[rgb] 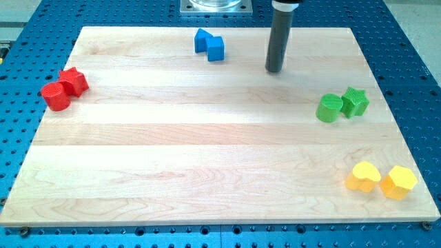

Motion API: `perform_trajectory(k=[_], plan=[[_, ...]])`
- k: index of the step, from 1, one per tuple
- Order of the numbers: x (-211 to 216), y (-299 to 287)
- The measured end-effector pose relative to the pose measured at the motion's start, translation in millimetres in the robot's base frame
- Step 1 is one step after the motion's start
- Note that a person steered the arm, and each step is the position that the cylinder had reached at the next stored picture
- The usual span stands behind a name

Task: Separate the blue blocks from each other

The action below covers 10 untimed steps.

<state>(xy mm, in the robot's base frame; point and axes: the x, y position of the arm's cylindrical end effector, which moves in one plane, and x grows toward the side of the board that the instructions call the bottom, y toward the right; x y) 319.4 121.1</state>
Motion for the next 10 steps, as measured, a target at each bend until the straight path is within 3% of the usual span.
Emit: perform_trajectory(k=[2, 3, 4, 7, 9, 10], plan=[[5, 38], [16, 16], [43, -51], [-4, -212], [-30, -118], [6, -128]])
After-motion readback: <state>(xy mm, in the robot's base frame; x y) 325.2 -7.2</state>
